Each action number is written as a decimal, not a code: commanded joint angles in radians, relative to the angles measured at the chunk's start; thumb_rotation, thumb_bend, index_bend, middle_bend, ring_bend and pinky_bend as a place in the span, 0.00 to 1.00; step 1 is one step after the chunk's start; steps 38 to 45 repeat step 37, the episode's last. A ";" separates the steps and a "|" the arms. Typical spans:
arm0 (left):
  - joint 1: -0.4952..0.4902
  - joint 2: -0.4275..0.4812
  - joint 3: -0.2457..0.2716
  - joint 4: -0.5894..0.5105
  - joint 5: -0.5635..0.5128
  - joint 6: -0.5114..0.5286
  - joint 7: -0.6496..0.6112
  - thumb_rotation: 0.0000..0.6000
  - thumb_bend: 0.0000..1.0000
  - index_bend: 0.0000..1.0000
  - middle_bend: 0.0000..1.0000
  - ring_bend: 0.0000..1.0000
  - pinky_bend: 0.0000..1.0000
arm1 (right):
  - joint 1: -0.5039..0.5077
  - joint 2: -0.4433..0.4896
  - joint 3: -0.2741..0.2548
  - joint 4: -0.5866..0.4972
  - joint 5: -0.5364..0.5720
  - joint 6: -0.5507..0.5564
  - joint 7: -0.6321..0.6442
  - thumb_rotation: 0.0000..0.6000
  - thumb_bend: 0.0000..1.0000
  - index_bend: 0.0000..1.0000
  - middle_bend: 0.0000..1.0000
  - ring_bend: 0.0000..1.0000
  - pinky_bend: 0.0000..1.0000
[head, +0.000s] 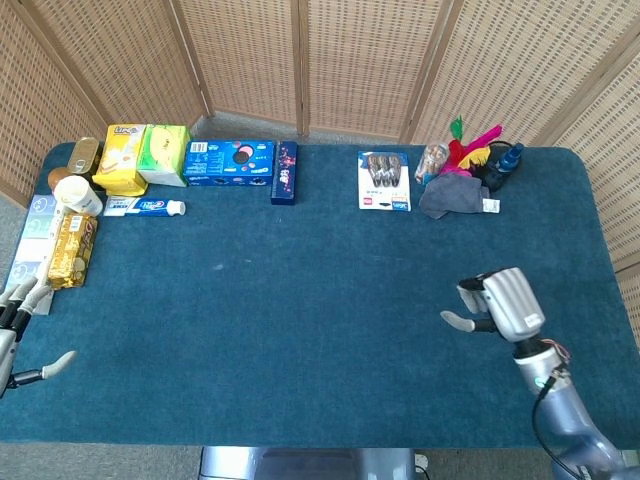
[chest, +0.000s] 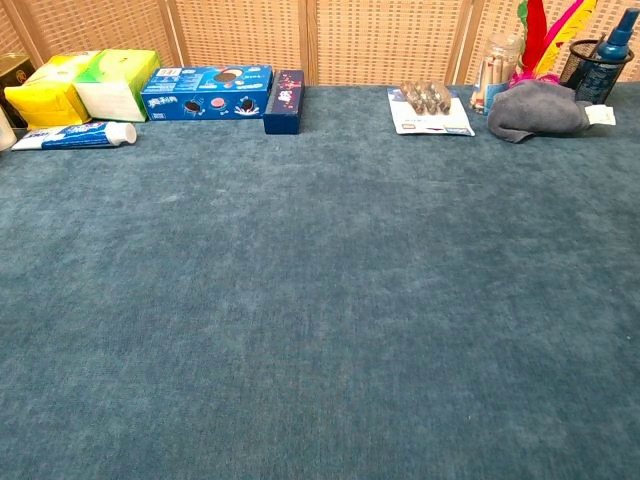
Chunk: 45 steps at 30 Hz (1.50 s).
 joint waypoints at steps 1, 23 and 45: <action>-0.001 0.000 -0.002 0.001 -0.003 -0.001 -0.003 0.18 0.00 0.08 0.00 0.00 0.00 | 0.084 -0.092 0.033 0.037 0.029 -0.052 0.319 0.00 0.00 1.00 1.00 1.00 1.00; -0.012 0.005 -0.009 0.005 -0.028 -0.029 -0.020 0.19 0.00 0.08 0.00 0.00 0.00 | 0.251 -0.271 0.039 0.062 0.136 -0.247 0.641 0.00 0.00 1.00 1.00 1.00 1.00; -0.008 0.013 -0.006 0.011 -0.020 -0.020 -0.044 0.18 0.00 0.08 0.00 0.00 0.00 | 0.261 -0.302 0.020 0.048 0.150 -0.249 0.628 0.00 0.00 1.00 1.00 1.00 1.00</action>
